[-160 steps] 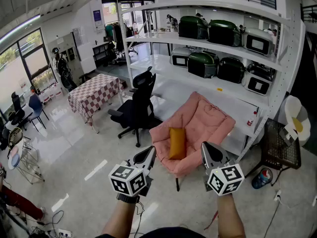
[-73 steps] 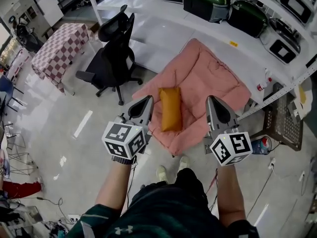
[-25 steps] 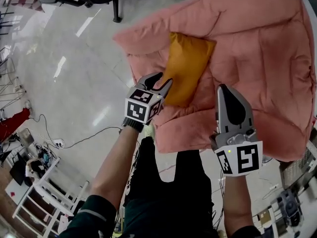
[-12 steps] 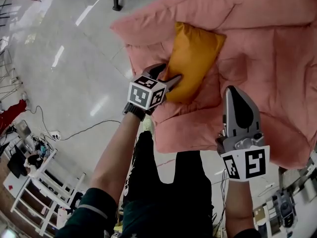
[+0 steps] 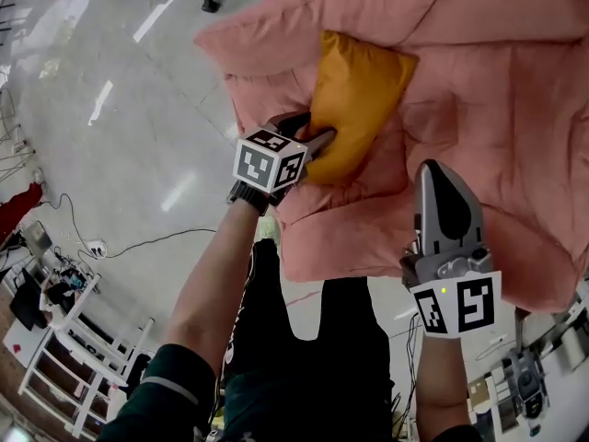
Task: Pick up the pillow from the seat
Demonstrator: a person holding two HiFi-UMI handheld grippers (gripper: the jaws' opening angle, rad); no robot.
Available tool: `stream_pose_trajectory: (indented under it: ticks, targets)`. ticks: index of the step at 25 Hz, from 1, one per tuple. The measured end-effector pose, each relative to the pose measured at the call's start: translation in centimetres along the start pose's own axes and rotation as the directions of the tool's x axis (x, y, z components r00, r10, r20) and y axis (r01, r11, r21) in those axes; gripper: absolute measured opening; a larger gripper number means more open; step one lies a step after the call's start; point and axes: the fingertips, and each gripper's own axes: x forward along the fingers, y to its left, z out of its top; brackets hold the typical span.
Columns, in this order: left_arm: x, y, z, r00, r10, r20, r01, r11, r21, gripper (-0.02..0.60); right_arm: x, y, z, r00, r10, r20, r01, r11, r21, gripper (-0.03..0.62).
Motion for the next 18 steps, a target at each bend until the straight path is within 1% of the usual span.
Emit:
stream_pose_trajectory:
  ticks: [7,11,15,18]
  targets:
    - [0.2,-0.7,-0.2,0.998,0.056,-0.03,-0.055,0.997,0.048,0.14,-0.7,-0.3,-0.4,1.0,-0.014,0.002,0.014,1.0,0.016,0.003]
    - [0.0,-2.0,0.4,0.997,0.075,-0.03,-0.071,0.988,0.137,0.089,-1.1,-0.5,-0.5,1.0,-0.025,0.001,0.025,0.999,0.028,0.003]
    - [-0.8,-3.5,1.6,0.997,0.075,-0.008,-0.072,0.977,0.198,0.061,-1.6,-0.7,-0.4,0.999,-0.043,0.01,0.042,0.998,0.043,0.002]
    - [-2.1,-5.0,2.4,0.998,0.067,0.002,-0.065,0.967,0.246,0.061,-1.9,-0.6,0.0,0.998,-0.056,0.017,0.055,0.997,0.054,0.003]
